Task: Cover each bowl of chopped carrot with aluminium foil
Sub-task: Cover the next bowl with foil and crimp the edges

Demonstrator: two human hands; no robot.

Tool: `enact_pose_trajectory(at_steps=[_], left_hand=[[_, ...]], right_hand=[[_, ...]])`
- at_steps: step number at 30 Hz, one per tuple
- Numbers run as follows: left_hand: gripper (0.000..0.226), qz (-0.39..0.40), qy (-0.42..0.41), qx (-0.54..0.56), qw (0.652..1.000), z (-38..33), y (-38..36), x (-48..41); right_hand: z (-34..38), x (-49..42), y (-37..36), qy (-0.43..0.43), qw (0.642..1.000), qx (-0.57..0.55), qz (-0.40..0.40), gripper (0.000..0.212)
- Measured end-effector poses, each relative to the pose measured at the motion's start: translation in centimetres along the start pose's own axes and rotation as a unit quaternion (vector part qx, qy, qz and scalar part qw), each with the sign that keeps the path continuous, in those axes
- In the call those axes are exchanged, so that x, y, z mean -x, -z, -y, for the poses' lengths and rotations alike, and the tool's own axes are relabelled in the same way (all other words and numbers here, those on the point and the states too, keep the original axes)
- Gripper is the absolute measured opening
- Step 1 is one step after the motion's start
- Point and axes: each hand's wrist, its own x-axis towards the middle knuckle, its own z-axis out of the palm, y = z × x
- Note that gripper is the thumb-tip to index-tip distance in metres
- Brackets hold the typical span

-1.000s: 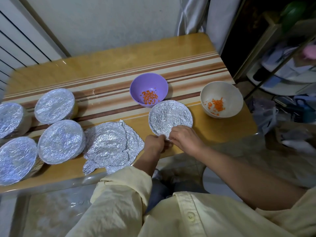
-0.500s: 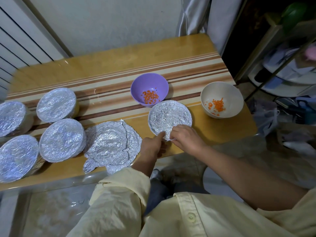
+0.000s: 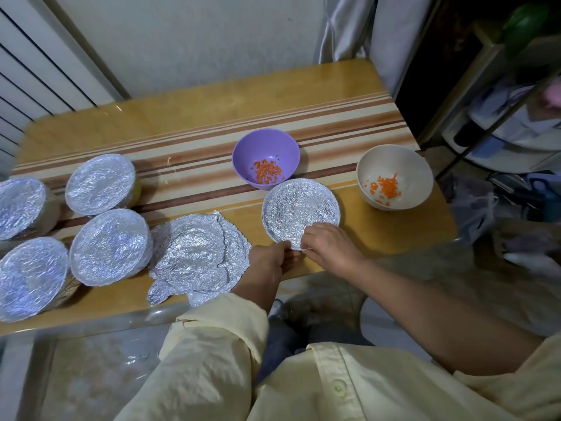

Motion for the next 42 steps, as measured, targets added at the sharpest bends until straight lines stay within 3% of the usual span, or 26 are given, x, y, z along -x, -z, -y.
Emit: enact_pose_trajectory(at_steps=[7,10,22,26,31,37,42], left_hand=[[0.029,-0.026,-0.028,0.033,0.999,0.7,0.3,-0.2],[0.020,-0.049,-0.042,0.047,0.997,0.5,0.3,-0.5],[0.030,-0.059,-0.076,-0.003,0.995,0.4,0.3,-0.7],[0.044,-0.069,-0.088,-0.042,0.993,-0.1,0.9,-1.4],[0.039,-0.041,-0.075,-0.049,0.995,1.0,1.0,-1.4],[0.016,-0.039,-0.072,-0.032,0.996,0.5,0.7,-0.9],[0.026,-0.054,-0.084,-0.070,0.993,0.3,1.3,-3.8]], right_hand=[[0.1,-0.2,0.0,-0.003,1.000,-0.012,-0.006,0.025],[0.2,-0.2,-0.1,0.005,1.000,-0.012,-0.001,0.024],[0.2,-0.3,-0.2,-0.004,1.000,-0.020,-0.005,0.025],[0.6,-0.5,-0.6,-0.013,0.999,-0.030,-0.009,0.021],[1.2,-0.8,-0.7,-0.022,0.999,-0.031,-0.024,0.021],[0.9,-1.0,-0.6,-0.009,0.999,-0.044,-0.004,0.024],[-0.5,-0.2,0.3,0.024,1.000,-0.017,0.010,0.027]])
